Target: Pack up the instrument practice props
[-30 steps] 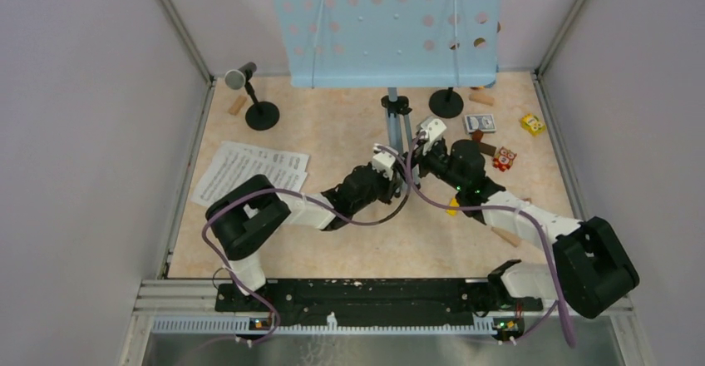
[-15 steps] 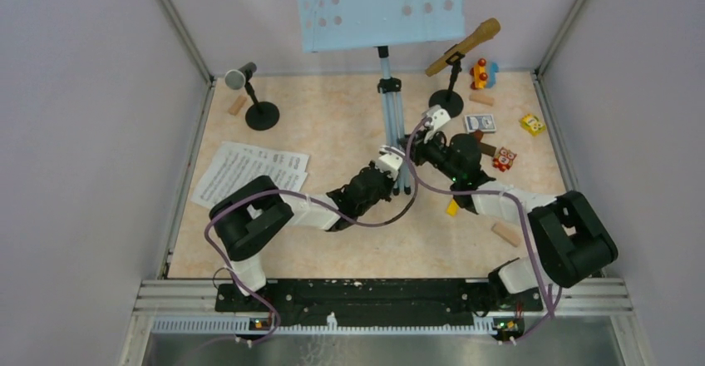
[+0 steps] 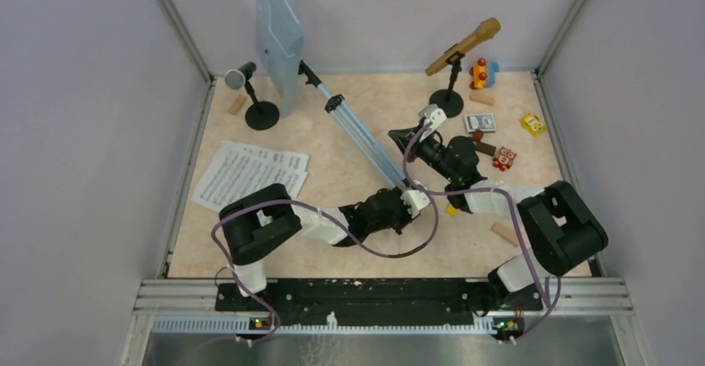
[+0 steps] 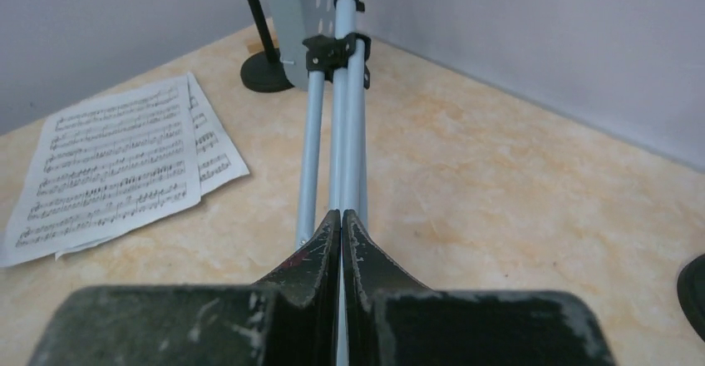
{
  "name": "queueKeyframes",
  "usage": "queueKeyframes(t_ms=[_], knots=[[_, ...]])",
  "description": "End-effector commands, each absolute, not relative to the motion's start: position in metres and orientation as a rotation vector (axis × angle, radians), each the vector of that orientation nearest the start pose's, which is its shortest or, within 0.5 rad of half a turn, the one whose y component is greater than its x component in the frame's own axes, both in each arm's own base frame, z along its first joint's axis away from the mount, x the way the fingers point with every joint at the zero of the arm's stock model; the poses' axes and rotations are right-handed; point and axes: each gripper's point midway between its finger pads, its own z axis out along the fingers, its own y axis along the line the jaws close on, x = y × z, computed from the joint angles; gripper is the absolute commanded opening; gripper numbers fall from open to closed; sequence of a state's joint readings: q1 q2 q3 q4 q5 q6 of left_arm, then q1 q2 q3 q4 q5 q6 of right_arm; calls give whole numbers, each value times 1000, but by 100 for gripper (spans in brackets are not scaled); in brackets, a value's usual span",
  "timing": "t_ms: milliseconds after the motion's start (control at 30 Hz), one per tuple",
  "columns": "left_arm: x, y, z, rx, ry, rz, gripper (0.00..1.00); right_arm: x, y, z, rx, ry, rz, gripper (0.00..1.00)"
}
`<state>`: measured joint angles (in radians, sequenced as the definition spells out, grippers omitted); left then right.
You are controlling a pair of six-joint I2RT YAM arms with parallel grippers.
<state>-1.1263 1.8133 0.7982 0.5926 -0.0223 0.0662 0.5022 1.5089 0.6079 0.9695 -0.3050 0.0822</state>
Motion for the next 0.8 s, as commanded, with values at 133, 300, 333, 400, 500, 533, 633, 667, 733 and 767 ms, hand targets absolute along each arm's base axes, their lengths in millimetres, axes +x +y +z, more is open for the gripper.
queueKeyframes(t_ms=[133, 300, 333, 400, 500, 533, 633, 667, 733, 767], knots=[[218, -423, 61, 1097, 1692, -631, 3, 355, 266, 237, -575, 1287, 695, 0], [219, -418, 61, 1085, 1701, -616, 4, 355, 269, 232, -611, 1328, 693, 0], [219, -417, 61, 1082, 1702, -612, 4, 355, 269, 232, -616, 1333, 693, 0], [220, -415, 62, 1076, 1703, -605, 4, 355, 269, 232, -622, 1342, 690, 0], [220, -413, 66, 1064, 1701, -600, 5, 351, 268, 234, -633, 1347, 691, 0], [221, -411, 67, 1058, 1701, -598, 6, 350, 267, 234, -634, 1350, 693, 0], [223, -408, 77, 1037, 1698, -585, 7, 349, 267, 235, -640, 1378, 701, 0], [224, -407, 81, 1031, 1695, -583, 8, 349, 268, 236, -641, 1395, 705, 1], [224, -405, 92, 1013, 1687, -583, 11, 349, 269, 238, -640, 1424, 715, 9], [224, -403, 99, 999, 1682, -585, 13, 351, 269, 240, -631, 1442, 720, 16]])
